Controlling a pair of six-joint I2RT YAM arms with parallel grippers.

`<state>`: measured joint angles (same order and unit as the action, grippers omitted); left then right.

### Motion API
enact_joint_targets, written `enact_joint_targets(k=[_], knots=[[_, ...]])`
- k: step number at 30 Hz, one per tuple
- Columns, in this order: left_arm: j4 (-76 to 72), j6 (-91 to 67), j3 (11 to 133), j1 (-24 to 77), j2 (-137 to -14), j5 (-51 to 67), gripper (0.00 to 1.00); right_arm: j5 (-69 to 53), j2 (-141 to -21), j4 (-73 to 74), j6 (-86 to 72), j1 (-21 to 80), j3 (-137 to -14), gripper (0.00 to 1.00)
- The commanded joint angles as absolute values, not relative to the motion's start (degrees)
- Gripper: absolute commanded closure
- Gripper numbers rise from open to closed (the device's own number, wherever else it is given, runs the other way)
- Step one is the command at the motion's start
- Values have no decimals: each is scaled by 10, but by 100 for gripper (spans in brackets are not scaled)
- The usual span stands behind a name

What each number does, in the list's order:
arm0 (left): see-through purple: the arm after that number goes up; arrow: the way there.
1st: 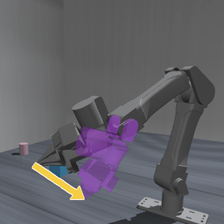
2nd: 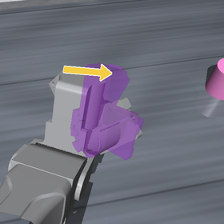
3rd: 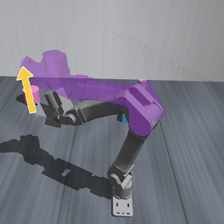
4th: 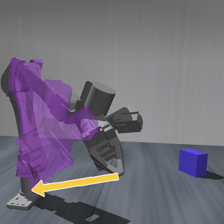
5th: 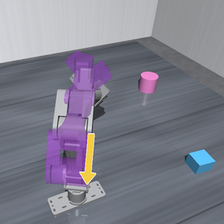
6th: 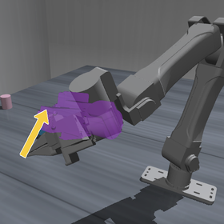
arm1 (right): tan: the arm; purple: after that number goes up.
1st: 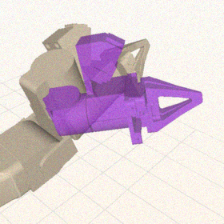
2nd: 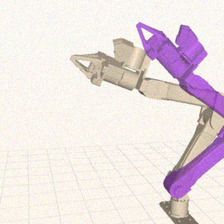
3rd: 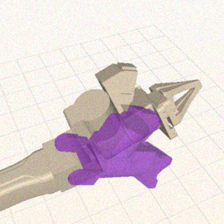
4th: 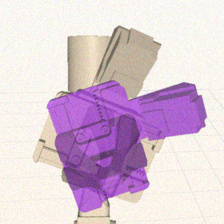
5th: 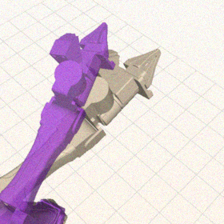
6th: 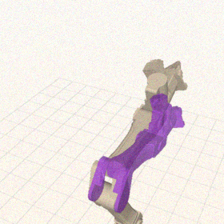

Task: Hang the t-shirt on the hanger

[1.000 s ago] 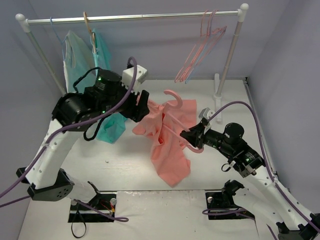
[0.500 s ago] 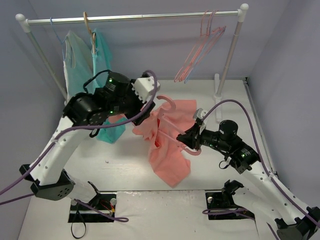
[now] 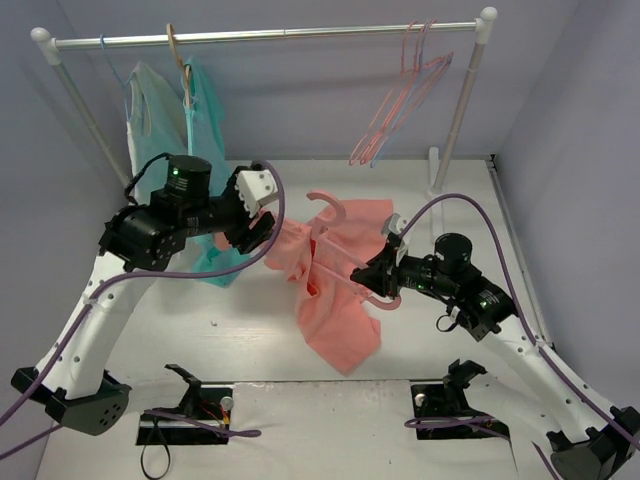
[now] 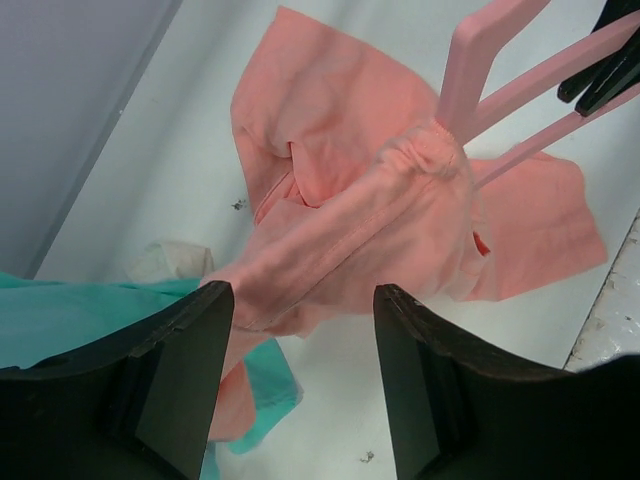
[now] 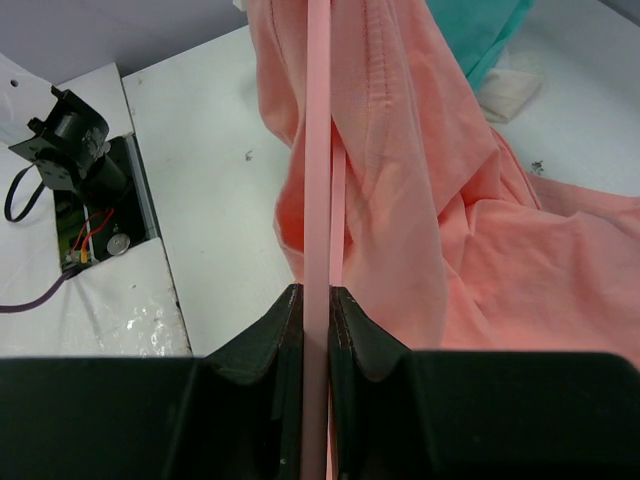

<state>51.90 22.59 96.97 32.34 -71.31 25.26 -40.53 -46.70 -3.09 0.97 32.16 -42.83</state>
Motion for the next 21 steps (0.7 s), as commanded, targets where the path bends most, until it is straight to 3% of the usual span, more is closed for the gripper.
enact_joint_targets(k=[1, 11, 21], knots=[[436, 263, 951, 281, -691, 371, 43, -445, -476, -89, 20, 317, -472, 100], [494, 312, 981, 190, -751, 574, 43, -457, -485, -72, 33, 316, -481, 100], [591, 395, 1002, 189, -803, 641, 43, -467, -503, -69, 41, 315, -492, 100]])
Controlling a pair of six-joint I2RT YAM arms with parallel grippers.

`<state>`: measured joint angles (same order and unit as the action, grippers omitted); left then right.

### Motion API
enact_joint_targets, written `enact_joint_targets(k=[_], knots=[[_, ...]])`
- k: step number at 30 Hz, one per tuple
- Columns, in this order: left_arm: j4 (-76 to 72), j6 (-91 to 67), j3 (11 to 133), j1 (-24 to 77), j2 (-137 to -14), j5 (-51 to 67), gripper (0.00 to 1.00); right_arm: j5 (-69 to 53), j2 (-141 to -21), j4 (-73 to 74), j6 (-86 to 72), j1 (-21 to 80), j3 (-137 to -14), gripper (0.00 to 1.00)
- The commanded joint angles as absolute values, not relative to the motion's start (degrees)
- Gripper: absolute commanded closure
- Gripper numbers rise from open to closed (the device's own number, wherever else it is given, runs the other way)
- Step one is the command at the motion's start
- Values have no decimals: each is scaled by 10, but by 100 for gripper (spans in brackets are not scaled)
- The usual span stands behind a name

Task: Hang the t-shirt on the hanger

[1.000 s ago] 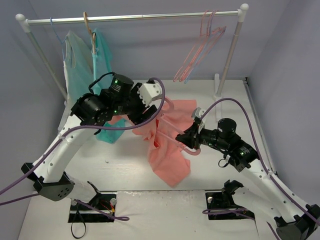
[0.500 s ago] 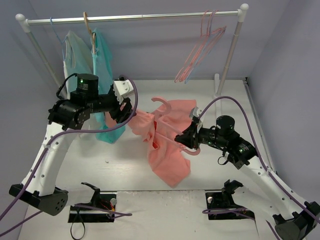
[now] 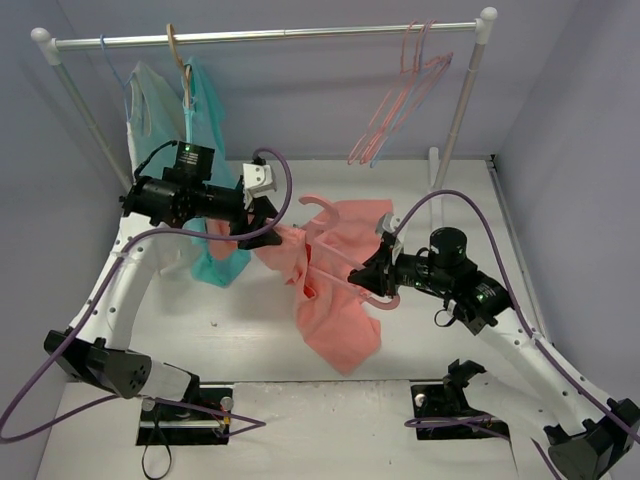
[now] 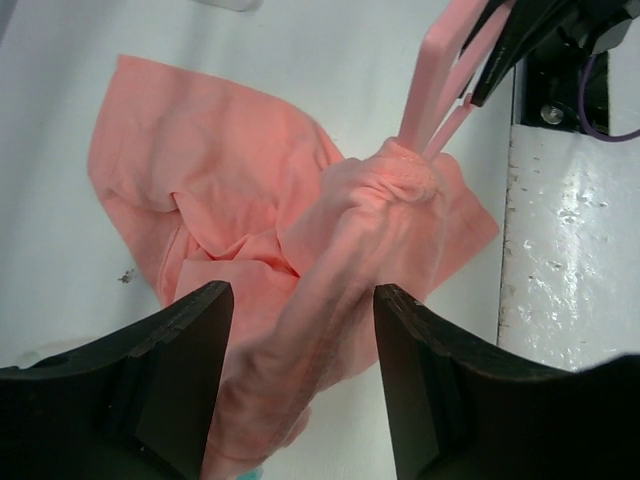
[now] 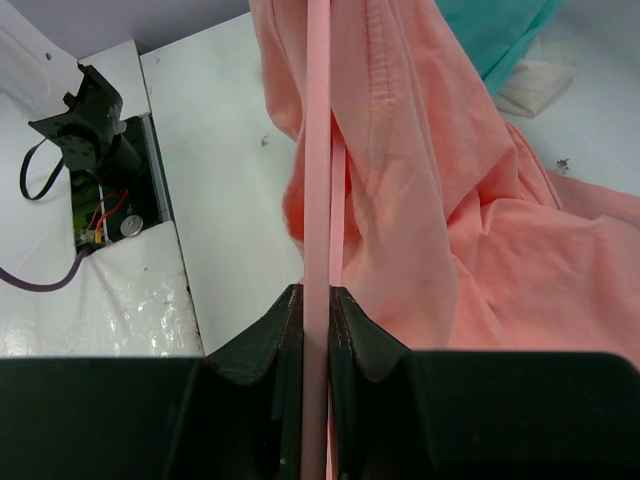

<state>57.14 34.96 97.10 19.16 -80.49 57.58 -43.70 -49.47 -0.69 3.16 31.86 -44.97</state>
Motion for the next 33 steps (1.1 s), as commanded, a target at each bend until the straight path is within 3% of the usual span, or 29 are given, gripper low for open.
enact_joint_targets(k=[1, 8, 11, 21, 24, 25, 28, 30, 31, 32, 33], knots=[[598, 401, 1002, 189, -805, 647, 43, -469, -506, -67, 43, 315, -494, 100], [662, 438, 1014, 190, -826, 671, 45, -489, -538, -63, 54, 313, -519, 100], [683, 446, 1018, 190, -833, 662, 51, -493, -548, -61, 62, 311, -529, 100], [689, 459, 1000, 190, -826, 652, 75, -501, -573, -54, 76, 307, -554, 100], [693, 468, 997, 191, -822, 658, 89, -503, -580, -52, 80, 305, -562, 100], [691, 469, 995, 191, -819, 657, 98, -503, -582, -52, 83, 305, -563, 100], [679, 468, 989, 191, -805, 643, 100, -497, -596, -46, 91, 301, -577, 100], [662, 460, 984, 190, -792, 636, 100, -479, -606, -40, 93, 301, -588, 93], [652, 453, 980, 190, -786, 625, 100, -469, -608, -40, 92, 300, -591, 84], [639, 445, 968, 190, -774, 618, 100, -455, -612, -39, 91, 299, -595, 66], [613, 427, 961, 190, -766, 611, 100, -432, -613, -36, 91, 298, -603, 58]])
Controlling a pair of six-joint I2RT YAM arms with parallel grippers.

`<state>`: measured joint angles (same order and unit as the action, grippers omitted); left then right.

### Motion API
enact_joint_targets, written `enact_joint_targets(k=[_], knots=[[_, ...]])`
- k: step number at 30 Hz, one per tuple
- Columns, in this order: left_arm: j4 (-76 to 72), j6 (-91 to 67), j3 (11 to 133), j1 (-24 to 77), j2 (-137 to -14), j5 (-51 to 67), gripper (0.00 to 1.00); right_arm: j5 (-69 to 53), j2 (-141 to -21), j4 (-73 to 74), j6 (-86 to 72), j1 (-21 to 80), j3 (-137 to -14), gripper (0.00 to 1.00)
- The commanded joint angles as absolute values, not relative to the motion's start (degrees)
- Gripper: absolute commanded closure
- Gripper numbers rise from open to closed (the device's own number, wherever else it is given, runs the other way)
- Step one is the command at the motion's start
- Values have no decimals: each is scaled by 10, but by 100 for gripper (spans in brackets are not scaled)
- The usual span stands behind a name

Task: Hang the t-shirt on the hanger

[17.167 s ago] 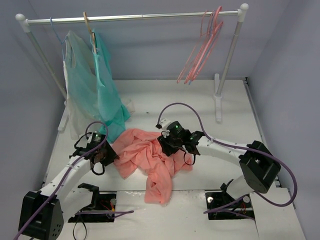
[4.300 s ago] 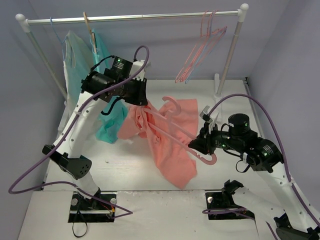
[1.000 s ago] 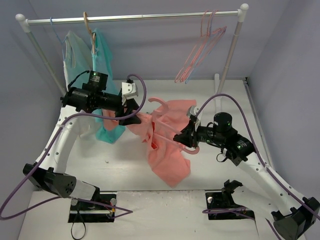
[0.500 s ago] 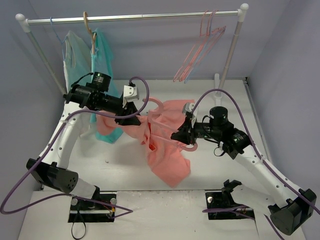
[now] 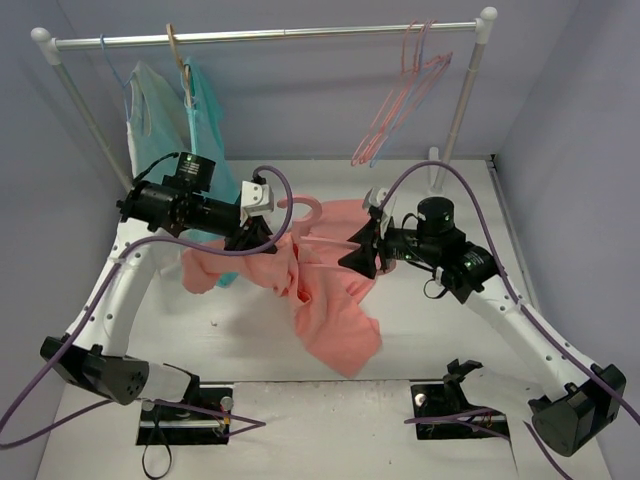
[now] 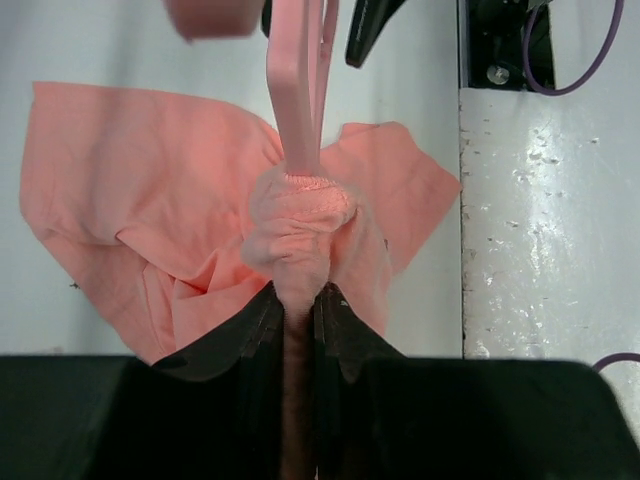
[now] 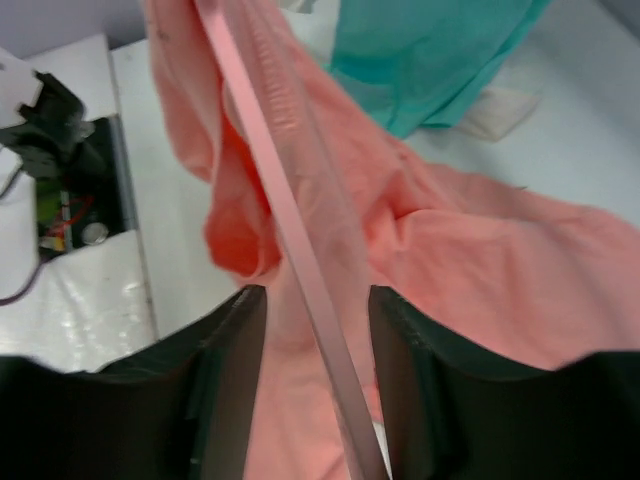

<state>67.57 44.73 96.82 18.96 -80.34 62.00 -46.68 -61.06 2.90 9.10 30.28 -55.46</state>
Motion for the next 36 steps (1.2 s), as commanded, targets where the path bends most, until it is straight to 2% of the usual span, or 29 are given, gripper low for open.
enact_joint_targets(k=[1, 2, 5, 10, 12, 15, 16, 18, 19, 22, 26, 31, 36], knots=[[603, 421, 953, 190, -760, 600, 100, -420, -613, -34, 91, 298, -606, 52], [594, 416, 948, 190, -748, 595, 100, -409, -612, -33, 91, 295, -609, 42], [573, 393, 932, 190, -731, 577, 100, -348, -605, -26, 91, 293, -619, 32], [517, 331, 914, 190, -701, 563, 100, -260, -578, 22, 88, 293, -653, 21], [477, 264, 894, 190, -690, 556, 100, -235, -563, 26, 70, 293, -658, 22], [385, 170, 861, 190, -660, 532, 100, -218, -530, 26, 32, 293, -656, 41], [363, 146, 840, 190, -646, 524, 100, -220, -516, 27, 21, 294, -649, 56], [315, 92, 824, 190, -635, 501, 100, -221, -503, 33, 2, 294, -637, 71], [293, 74, 812, 191, -625, 492, 100, -221, -491, 38, -19, 294, -631, 84], [269, 18, 800, 191, -608, 460, 100, -229, -474, 40, -53, 295, -601, 100], [232, -45, 767, 191, -592, 447, 100, -267, -464, 6, -124, 301, -544, 100], [222, -66, 735, 191, -572, 472, 100, -273, -484, -77, -182, 347, -498, 83], [218, -91, 712, 192, -558, 432, 100, -234, -563, -131, -208, 417, -497, 82]])
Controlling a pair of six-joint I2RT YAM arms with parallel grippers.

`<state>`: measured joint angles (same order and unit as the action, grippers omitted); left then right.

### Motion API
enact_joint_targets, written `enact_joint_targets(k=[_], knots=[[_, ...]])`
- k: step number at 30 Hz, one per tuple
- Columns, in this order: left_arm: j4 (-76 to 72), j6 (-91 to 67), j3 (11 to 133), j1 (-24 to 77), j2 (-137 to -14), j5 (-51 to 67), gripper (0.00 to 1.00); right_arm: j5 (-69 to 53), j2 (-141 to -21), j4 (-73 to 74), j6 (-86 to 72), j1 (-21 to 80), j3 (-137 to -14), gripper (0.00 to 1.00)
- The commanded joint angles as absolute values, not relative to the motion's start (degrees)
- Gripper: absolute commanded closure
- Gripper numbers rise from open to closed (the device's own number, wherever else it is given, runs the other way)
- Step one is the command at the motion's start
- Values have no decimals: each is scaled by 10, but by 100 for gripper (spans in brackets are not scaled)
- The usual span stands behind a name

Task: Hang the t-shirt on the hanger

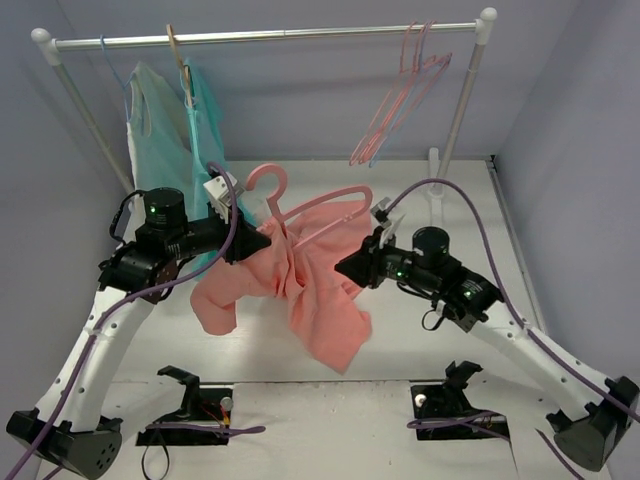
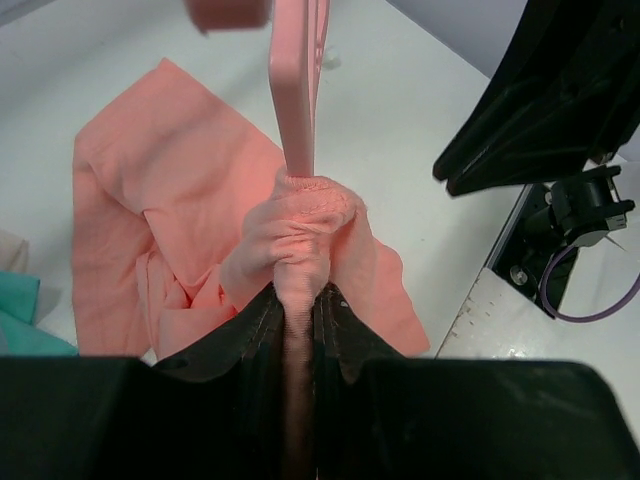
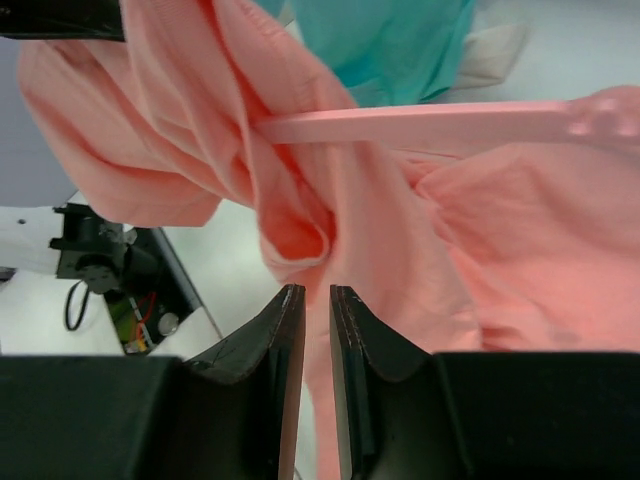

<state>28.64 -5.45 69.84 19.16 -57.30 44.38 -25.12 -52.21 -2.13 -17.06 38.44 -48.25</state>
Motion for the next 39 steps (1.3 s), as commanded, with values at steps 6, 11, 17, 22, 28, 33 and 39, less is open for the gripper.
enact_joint_targets(k=[6, 11, 17, 22, 28, 33, 39], knots=[[246, -92, 716, 192, -555, 411, 100, -204, -663, -175, -226, 493, -521, 84], [261, -93, 717, 192, -548, 401, 100, -177, -715, -229, -246, 517, -511, 77], [264, -99, 711, 192, -541, 396, 100, -165, -745, -254, -245, 525, -512, 71], [286, -81, 710, 192, -534, 381, 100, -162, -735, -244, -236, 526, -516, 72], [306, -55, 697, 192, -526, 354, 100, -125, -683, -189, -221, 526, -512, 60], [312, -36, 690, 192, -520, 354, 100, -108, -654, -187, -226, 525, -501, 69], [290, -53, 699, 192, -523, 373, 100, -121, -700, -213, -225, 525, -498, 100]])
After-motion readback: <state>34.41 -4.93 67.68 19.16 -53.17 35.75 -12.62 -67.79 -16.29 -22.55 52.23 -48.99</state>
